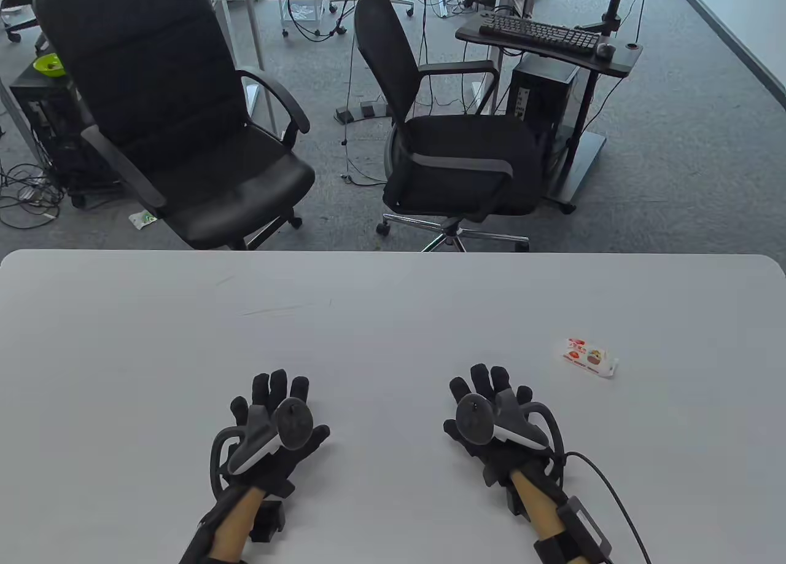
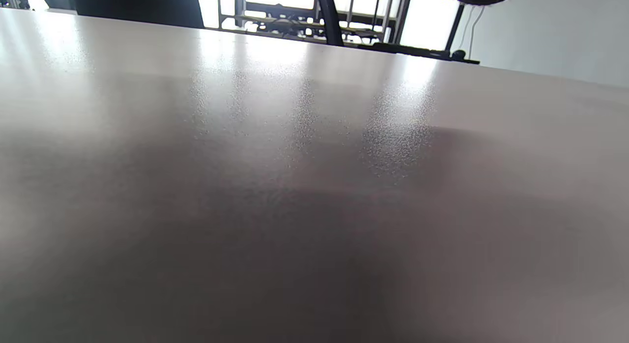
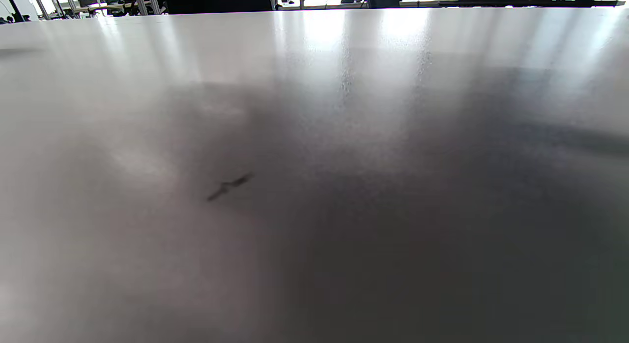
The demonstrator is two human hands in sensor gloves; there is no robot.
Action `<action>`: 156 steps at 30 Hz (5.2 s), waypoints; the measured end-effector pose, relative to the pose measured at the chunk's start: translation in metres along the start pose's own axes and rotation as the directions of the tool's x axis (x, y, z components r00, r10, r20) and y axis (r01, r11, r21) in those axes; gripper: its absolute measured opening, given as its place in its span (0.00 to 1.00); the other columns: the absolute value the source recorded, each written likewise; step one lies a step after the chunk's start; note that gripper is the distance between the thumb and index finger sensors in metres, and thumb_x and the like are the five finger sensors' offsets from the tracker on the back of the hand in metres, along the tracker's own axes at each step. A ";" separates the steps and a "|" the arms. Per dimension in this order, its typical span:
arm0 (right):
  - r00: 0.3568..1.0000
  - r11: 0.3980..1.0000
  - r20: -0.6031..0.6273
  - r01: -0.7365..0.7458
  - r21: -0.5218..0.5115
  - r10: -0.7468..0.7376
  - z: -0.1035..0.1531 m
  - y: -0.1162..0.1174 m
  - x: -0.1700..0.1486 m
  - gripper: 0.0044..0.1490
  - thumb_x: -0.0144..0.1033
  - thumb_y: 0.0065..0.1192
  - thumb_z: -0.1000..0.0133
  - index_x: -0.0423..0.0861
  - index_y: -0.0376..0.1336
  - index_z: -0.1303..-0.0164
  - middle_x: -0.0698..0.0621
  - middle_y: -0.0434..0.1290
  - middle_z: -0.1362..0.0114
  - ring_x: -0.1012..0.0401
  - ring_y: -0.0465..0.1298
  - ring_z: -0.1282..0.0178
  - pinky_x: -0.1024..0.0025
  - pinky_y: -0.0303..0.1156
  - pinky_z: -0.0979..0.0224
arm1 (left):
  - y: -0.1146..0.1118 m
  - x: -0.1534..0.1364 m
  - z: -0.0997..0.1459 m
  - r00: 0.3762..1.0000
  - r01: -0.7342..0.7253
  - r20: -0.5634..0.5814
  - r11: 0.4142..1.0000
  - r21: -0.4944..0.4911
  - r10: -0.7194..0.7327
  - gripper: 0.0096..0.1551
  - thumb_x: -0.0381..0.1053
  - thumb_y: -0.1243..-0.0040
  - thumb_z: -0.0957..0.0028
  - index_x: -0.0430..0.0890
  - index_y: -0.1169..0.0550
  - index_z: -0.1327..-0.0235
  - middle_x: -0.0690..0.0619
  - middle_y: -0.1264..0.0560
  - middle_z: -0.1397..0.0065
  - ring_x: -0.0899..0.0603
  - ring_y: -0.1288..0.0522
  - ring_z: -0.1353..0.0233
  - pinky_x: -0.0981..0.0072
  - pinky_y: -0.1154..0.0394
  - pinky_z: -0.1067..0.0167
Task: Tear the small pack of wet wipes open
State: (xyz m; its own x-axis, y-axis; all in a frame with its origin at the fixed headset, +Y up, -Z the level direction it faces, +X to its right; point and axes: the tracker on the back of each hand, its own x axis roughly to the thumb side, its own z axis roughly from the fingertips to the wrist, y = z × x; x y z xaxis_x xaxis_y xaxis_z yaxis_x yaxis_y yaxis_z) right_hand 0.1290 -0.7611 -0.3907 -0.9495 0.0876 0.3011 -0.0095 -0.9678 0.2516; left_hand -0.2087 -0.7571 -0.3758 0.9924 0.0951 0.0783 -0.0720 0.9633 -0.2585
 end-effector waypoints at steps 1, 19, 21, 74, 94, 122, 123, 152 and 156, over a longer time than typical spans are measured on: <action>1.000 1.000 0.000 -0.001 0.002 0.001 -0.001 0.001 0.000 0.44 0.55 0.33 0.30 0.46 0.27 0.15 0.34 0.22 0.13 0.32 0.25 0.21 0.22 0.35 0.30 | 0.000 0.000 0.000 1.000 -0.001 -0.001 1.000 0.000 0.001 0.52 0.72 0.64 0.44 0.53 0.66 0.17 0.43 0.77 0.16 0.32 0.78 0.16 0.26 0.71 0.28; 0.945 0.996 -0.321 0.035 -0.084 -0.060 -0.024 -0.036 -0.093 0.48 0.56 0.38 0.31 0.46 0.26 0.15 0.32 0.20 0.13 0.29 0.25 0.21 0.20 0.37 0.29 | 0.005 0.000 0.000 0.999 -0.039 0.014 0.999 0.007 0.039 0.52 0.72 0.64 0.44 0.53 0.67 0.18 0.44 0.77 0.16 0.33 0.79 0.16 0.26 0.72 0.28; 0.923 0.996 -0.376 0.055 -0.073 -0.078 -0.029 -0.043 -0.111 0.49 0.57 0.39 0.31 0.46 0.25 0.15 0.32 0.20 0.14 0.29 0.25 0.21 0.20 0.37 0.29 | 0.005 -0.001 0.000 0.999 -0.044 0.013 0.999 0.009 0.044 0.52 0.72 0.64 0.44 0.53 0.66 0.18 0.44 0.77 0.16 0.32 0.79 0.16 0.26 0.72 0.28; 0.925 0.976 0.328 0.214 -0.040 -0.190 -0.010 -0.032 0.064 0.46 0.39 0.69 0.41 0.42 0.49 0.19 0.38 0.61 0.19 0.37 0.66 0.27 0.58 0.77 0.30 | 0.011 0.093 0.000 0.905 -0.227 0.393 0.967 0.113 0.166 0.45 0.63 0.40 0.50 0.45 0.37 0.23 0.48 0.22 0.32 0.43 0.15 0.40 0.39 0.26 0.32; 0.937 0.920 0.223 0.318 -0.230 -0.268 -0.002 -0.030 0.083 0.36 0.53 0.57 0.36 0.37 0.62 0.29 0.37 0.76 0.30 0.41 0.79 0.39 0.57 0.84 0.45 | 0.014 0.103 0.012 0.937 -0.169 0.345 0.937 0.306 0.056 0.44 0.63 0.32 0.56 0.44 0.32 0.31 0.49 0.19 0.44 0.50 0.13 0.52 0.44 0.21 0.36; 0.918 0.864 0.096 0.396 -0.311 -0.386 0.000 -0.022 0.029 0.20 0.41 0.57 0.33 0.43 0.66 0.37 0.46 0.81 0.38 0.45 0.81 0.42 0.59 0.83 0.47 | 0.018 0.086 0.011 0.956 -0.162 0.281 0.945 0.285 0.079 0.41 0.67 0.36 0.54 0.54 0.33 0.29 0.48 0.23 0.31 0.42 0.17 0.36 0.34 0.27 0.31; 0.917 0.865 0.096 0.397 -0.308 -0.387 0.000 -0.021 0.029 0.20 0.41 0.56 0.33 0.43 0.66 0.37 0.47 0.81 0.38 0.45 0.81 0.42 0.59 0.83 0.47 | 0.018 0.086 0.011 0.956 -0.162 0.282 0.946 0.282 0.079 0.41 0.67 0.36 0.54 0.54 0.33 0.29 0.48 0.23 0.31 0.42 0.17 0.35 0.34 0.28 0.31; 0.986 0.985 -0.150 0.049 -0.165 -0.074 0.019 -0.023 -0.057 0.44 0.50 0.35 0.29 0.42 0.28 0.15 0.38 0.24 0.11 0.40 0.22 0.20 0.30 0.32 0.26 | 0.016 0.122 -0.060 0.982 -0.027 0.187 0.999 0.023 0.022 0.39 0.64 0.37 0.53 0.60 0.32 0.25 0.47 0.34 0.17 0.33 0.33 0.17 0.31 0.37 0.25; 0.987 0.988 -0.144 0.046 -0.147 -0.067 0.017 -0.022 -0.053 0.44 0.51 0.35 0.29 0.41 0.27 0.15 0.38 0.24 0.11 0.39 0.22 0.20 0.30 0.32 0.26 | 0.018 0.120 -0.055 0.983 0.039 0.181 0.999 0.006 -0.039 0.46 0.64 0.38 0.52 0.57 0.40 0.19 0.47 0.39 0.15 0.32 0.40 0.14 0.30 0.42 0.23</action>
State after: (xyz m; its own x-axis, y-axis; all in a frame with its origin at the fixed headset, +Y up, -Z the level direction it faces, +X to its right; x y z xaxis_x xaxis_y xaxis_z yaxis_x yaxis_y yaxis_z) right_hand 0.1847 -0.7405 -0.3960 -0.9821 0.1174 0.1476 -0.0990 -0.9870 0.1268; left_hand -0.0852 -0.7425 -0.4242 0.9598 0.1014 0.2616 -0.0341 0.9677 -0.2499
